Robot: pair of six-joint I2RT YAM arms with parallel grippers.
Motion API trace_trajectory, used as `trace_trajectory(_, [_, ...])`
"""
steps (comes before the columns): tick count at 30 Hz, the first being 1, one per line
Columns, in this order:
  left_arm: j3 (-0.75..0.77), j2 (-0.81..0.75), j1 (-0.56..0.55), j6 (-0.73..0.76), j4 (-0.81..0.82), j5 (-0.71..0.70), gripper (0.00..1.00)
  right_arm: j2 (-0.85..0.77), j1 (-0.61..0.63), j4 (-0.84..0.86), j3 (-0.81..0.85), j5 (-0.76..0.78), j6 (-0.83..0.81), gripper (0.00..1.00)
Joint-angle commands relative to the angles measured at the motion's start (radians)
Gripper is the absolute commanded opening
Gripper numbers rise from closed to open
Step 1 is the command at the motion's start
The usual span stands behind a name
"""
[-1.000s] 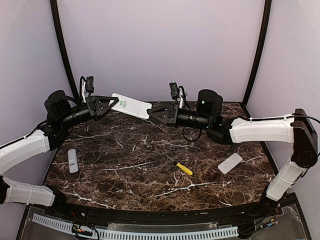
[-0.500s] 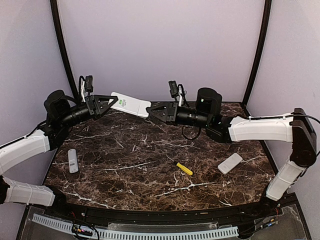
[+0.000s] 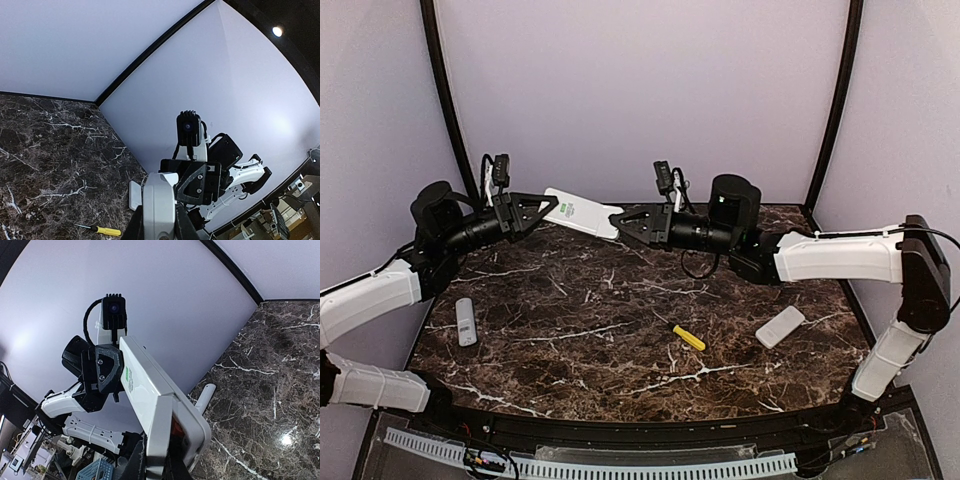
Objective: Unload the batteries from the remote control
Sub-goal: Remove the battery cover from the remote control.
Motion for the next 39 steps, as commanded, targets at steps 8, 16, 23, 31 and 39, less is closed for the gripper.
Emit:
trace_trajectory(8, [-0.007, -0.02, -0.01, -0.008, 0.047, 0.026, 0.0, 0.009, -0.002, -0.003, 0.017, 0.02, 0.002, 0.03])
trace_trajectory(16, [-0.005, -0.033, -0.007, -0.015, 0.041, -0.016, 0.0, -0.016, -0.003, -0.013, -0.003, 0.048, -0.005, 0.0])
trace_trajectory(23, [-0.012, -0.033, 0.006, -0.034, 0.054, -0.02, 0.0, -0.038, -0.004, -0.024, -0.024, 0.077, -0.005, 0.0])
trace_trajectory(31, [-0.017, -0.03, 0.019, -0.05, 0.067, -0.011, 0.0, -0.051, -0.007, -0.028, -0.031, 0.08, -0.01, 0.0])
trace_trajectory(39, [-0.04, -0.033, 0.044, -0.057, 0.039, -0.032, 0.0, -0.097, -0.007, -0.045, -0.049, 0.113, -0.041, 0.0])
